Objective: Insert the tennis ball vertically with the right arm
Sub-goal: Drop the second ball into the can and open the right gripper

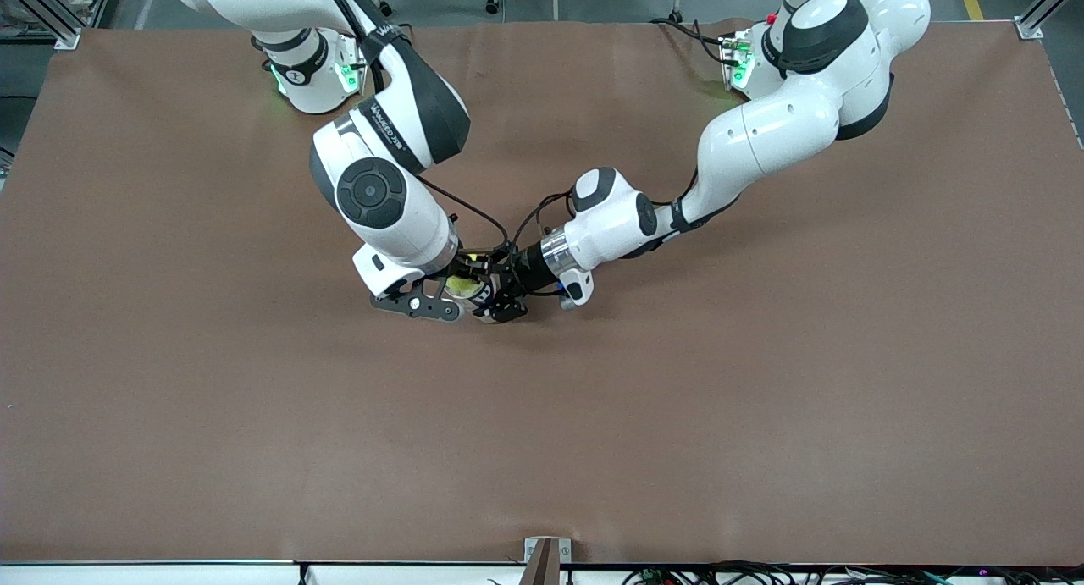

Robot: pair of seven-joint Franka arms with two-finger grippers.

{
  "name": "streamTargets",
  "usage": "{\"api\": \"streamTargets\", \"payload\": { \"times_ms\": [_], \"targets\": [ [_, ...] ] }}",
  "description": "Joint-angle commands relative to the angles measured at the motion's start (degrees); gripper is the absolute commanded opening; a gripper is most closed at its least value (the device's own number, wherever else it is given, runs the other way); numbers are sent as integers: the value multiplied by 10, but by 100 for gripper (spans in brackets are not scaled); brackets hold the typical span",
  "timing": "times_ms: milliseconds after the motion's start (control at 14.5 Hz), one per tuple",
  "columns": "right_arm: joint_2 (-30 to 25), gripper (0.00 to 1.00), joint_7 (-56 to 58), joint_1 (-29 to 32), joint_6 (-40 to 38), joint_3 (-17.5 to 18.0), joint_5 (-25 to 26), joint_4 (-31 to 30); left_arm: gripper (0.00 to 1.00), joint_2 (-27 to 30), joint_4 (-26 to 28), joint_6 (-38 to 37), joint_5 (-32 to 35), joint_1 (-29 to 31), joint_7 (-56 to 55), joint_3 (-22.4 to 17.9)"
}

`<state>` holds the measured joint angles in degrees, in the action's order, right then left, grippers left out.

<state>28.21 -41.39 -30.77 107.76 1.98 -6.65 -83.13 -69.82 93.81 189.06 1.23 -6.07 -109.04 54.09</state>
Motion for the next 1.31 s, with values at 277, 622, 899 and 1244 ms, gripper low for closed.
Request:
{"api": "streamTargets", "payload": {
  "times_ms": [277,622,899,1244],
  "targets": [
    [-3,100,-7,3,-7,-6,-8,13,74,1,19,9,10,13,3,4],
    [-66,100,0,19,-102,-9,-3,12,74,10,53,9,12,47,5,19],
    [-150,100,11,55,-207,-10,-1,3,74,10,93,8,41,92,5,37],
    [-273,100,124,141,-240,-10,0,-81,74,9,110,8,61,106,5,42]
  ]
}}
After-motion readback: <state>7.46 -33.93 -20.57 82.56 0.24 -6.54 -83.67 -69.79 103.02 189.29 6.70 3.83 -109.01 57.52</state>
